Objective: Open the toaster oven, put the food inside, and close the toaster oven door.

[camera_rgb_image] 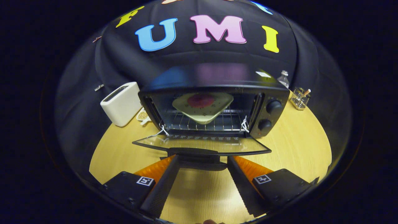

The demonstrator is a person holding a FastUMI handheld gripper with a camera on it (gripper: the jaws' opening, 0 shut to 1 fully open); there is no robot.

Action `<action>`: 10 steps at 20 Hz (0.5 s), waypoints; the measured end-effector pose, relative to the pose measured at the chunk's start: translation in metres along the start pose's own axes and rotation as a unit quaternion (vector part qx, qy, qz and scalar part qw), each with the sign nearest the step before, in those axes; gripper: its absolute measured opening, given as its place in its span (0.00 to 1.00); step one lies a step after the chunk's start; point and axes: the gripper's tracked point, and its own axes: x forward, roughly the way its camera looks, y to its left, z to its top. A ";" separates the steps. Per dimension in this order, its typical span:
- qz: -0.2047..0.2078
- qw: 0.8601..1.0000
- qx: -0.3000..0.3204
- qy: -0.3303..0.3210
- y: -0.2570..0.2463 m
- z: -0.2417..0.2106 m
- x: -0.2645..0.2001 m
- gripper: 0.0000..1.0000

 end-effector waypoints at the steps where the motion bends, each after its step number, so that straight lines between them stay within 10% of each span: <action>1: 0.004 1.000 0.005 -0.018 -0.001 0.016 0.000 1.00; 10: -0.010 0.986 -0.029 -0.165 -0.021 0.126 -0.048 0.99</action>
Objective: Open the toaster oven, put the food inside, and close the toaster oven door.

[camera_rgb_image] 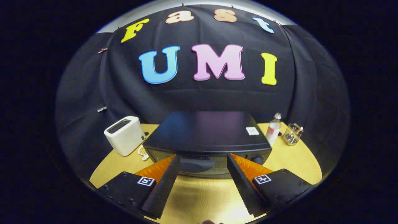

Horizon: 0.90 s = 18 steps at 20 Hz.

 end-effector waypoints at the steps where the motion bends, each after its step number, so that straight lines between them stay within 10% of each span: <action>1: -0.003 1.000 -0.007 -0.019 -0.006 0.012 -0.009 0.99; 18: -0.153 0.982 -0.020 -0.108 -0.142 0.074 -0.155 0.99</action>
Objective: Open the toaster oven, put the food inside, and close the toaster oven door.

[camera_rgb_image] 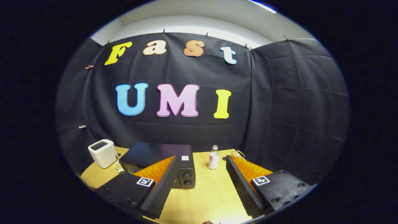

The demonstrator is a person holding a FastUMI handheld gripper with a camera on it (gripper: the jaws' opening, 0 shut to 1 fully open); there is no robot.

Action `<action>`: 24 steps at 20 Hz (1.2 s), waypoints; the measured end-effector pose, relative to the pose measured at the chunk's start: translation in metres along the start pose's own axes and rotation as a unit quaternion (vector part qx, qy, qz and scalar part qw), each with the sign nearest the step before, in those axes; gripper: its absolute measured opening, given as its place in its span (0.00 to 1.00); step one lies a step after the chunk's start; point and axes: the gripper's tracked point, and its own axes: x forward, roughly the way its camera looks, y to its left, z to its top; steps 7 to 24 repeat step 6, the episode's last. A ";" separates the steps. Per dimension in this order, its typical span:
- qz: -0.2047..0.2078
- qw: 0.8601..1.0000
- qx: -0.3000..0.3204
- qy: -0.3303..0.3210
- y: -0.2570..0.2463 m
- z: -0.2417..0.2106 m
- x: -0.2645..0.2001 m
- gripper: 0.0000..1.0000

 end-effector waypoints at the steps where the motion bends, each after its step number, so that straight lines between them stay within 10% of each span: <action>1: 0.003 1.000 0.004 0.000 0.004 0.004 0.000 0.99; 24: 0.024 0.999 0.031 -0.005 0.016 0.015 -0.014 0.99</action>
